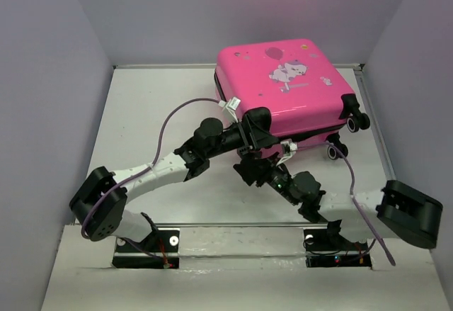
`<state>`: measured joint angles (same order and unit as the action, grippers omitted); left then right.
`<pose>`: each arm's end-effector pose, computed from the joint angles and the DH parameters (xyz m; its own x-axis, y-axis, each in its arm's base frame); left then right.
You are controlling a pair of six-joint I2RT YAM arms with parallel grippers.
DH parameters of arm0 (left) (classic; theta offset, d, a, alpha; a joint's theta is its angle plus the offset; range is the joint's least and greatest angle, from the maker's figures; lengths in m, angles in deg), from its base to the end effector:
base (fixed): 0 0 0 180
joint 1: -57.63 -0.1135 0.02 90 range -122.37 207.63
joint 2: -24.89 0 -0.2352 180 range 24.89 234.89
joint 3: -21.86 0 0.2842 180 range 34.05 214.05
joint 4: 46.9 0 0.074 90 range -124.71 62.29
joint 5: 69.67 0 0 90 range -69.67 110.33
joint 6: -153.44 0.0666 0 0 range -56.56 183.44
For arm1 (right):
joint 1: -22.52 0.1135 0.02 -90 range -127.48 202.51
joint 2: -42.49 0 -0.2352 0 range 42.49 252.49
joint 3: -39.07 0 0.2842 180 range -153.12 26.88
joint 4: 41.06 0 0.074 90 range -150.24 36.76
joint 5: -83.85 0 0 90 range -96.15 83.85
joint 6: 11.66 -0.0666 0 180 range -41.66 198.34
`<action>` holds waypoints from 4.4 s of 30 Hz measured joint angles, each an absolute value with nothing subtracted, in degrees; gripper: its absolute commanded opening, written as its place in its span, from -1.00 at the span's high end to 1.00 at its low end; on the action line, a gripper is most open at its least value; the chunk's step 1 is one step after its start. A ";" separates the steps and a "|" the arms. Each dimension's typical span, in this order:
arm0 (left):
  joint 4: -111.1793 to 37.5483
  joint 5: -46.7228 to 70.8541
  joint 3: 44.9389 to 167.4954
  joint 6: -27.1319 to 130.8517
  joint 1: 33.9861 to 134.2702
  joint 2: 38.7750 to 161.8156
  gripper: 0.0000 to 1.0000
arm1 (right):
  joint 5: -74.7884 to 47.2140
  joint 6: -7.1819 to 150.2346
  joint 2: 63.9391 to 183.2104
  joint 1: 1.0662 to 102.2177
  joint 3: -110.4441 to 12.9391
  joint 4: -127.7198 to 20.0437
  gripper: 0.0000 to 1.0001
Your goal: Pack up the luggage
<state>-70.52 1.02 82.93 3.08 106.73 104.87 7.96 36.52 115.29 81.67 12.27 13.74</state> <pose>0.2350 -0.3049 0.2642 -0.7809 -0.3512 -0.5165 0.5062 0.1284 -0.8528 0.1600 0.2362 0.1549 -0.4143 0.5674 -0.7116 -0.5807 0.4372 0.6867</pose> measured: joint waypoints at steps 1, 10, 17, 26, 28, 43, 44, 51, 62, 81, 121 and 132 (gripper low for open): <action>-70.37 1.15 81.88 3.32 106.80 104.42 0.55 | 7.83 36.52 112.08 82.30 13.52 11.16 -0.58; -70.20 1.58 74.17 6.23 106.10 101.25 -0.83 | 14.45 40.60 78.18 82.59 9.58 -38.22 -0.99; -73.54 -2.20 73.93 6.19 103.93 102.56 -0.94 | 17.86 47.03 87.55 82.59 -2.66 -55.16 -0.99; -76.62 -3.66 72.61 6.16 102.03 103.17 -0.96 | 17.89 53.41 96.21 82.59 -10.22 -58.43 -0.99; -76.99 -3.68 72.44 6.19 101.88 103.17 -0.96 | 17.86 54.59 97.69 82.59 -12.87 -58.24 -0.99; -77.43 0.54 71.87 5.29 100.13 103.10 -0.98 | 22.39 62.16 109.98 83.42 -17.35 -48.16 -0.53; -77.43 0.75 71.83 5.31 99.93 103.10 -0.98 | 22.85 62.61 110.24 83.55 -16.97 -46.76 -0.43; -76.10 3.77 70.01 7.39 99.82 100.94 -0.98 | 25.49 64.23 112.27 85.21 -11.66 -32.95 0.76; -57.04 20.18 65.82 18.84 98.75 77.90 -0.42 | 25.97 61.94 114.17 85.23 -10.24 -27.46 0.86; -65.58 24.53 55.94 31.10 101.11 88.81 0.22 | 26.41 60.56 111.42 85.10 -8.91 -31.00 0.86; -63.71 34.39 64.94 34.27 96.68 98.10 0.89 | 30.28 54.03 87.29 82.83 -1.46 -42.06 0.87; -61.96 35.70 67.41 34.56 93.97 99.98 0.88 | 24.18 55.58 96.58 82.83 -5.11 -48.88 -0.84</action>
